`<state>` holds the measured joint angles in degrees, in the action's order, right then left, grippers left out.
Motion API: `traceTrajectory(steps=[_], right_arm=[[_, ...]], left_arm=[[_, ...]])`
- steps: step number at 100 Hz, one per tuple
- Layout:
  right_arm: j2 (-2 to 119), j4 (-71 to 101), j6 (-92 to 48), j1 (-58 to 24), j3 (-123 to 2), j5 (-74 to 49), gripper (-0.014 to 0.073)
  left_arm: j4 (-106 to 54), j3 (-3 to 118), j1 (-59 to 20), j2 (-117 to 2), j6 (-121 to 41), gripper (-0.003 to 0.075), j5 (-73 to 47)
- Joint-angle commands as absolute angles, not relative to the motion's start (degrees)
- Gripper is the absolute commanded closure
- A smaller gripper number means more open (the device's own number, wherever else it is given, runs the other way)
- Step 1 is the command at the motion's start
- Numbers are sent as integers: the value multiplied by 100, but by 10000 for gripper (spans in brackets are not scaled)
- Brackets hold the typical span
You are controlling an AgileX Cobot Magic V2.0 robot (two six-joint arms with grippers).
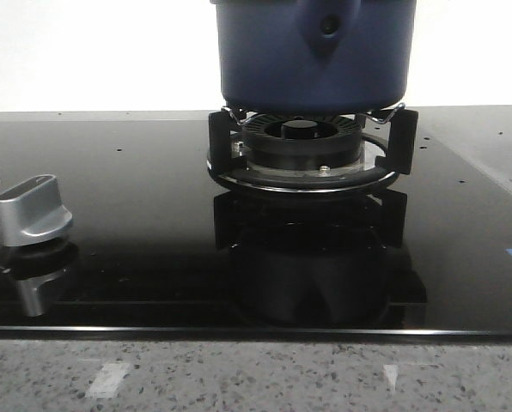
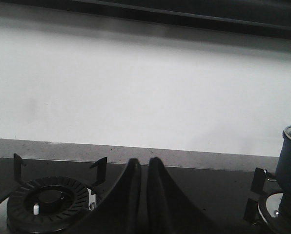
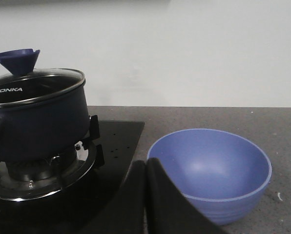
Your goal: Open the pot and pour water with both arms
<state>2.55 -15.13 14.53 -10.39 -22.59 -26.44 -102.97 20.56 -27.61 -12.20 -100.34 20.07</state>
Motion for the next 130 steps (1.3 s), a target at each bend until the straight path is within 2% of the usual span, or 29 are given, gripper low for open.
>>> traceTrajectory(steps=[1, 116, 124, 130], right_arm=[[333, -1597, 1412, -1059, -2387, -2141, 668], [333, -1597, 1412, -1059, -2387, -2141, 668], [333, -1597, 1412, -1059, -2387, -2141, 668], [333, -1597, 1412, -1059, -2387, -2141, 668]], left_arm=[[-10200, 2154, -2755, -1231, -10021, 740, 1894], [-10208, 2072, -2750, -1222, -10021, 740, 1754], [-8987, 1905, -2750, -1222, -9573, 740, 1094], [-7208, 1760, -2689, -1222, -8015, 740, 556]])
